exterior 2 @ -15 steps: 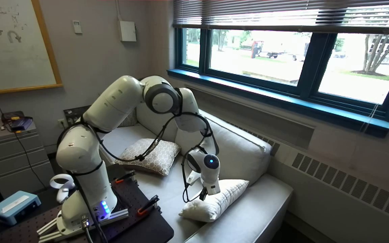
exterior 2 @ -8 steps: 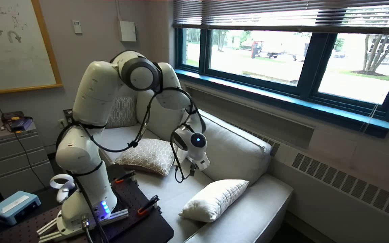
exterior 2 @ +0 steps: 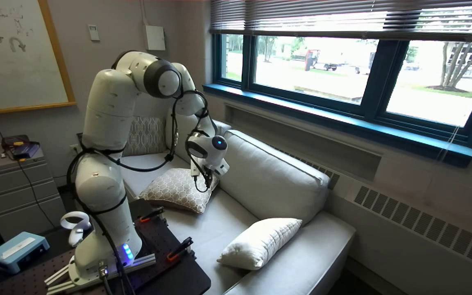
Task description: Stack the two pillows against each other.
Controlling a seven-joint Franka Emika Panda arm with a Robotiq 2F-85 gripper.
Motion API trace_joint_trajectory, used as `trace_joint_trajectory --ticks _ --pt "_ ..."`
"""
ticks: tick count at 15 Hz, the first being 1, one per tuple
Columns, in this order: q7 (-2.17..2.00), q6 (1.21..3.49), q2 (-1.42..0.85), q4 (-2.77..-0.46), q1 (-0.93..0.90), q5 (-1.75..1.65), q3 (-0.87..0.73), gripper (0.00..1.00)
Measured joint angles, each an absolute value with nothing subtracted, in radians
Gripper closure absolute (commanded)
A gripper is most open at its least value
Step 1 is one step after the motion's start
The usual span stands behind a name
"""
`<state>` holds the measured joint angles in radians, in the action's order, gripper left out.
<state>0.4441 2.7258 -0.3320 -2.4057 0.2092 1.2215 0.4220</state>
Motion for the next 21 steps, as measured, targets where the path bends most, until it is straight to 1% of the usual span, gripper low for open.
trace_joint_trajectory --ticks 2,5,7,12,15,18,21 --pt "0.339 2.731 -0.362 -2.37 0.109 1.135 0.415 0.0" --pt "0.175 2.727 -0.422 -2.305 -0.082 0.989 0.319 0.0" --pt "0.113 2.727 -0.454 -2.28 -0.14 0.936 0.288 0.0" --pt "0.115 2.73 -0.465 -2.274 -0.138 0.929 0.27 0.0" --pt "0.178 2.804 -0.466 -2.317 -0.121 0.929 0.24 0.0" --pt "0.34 2.827 -0.526 -2.297 -0.034 0.934 0.216 0.0" --pt "0.527 2.816 -0.671 -2.183 0.085 0.947 0.232 0.0"
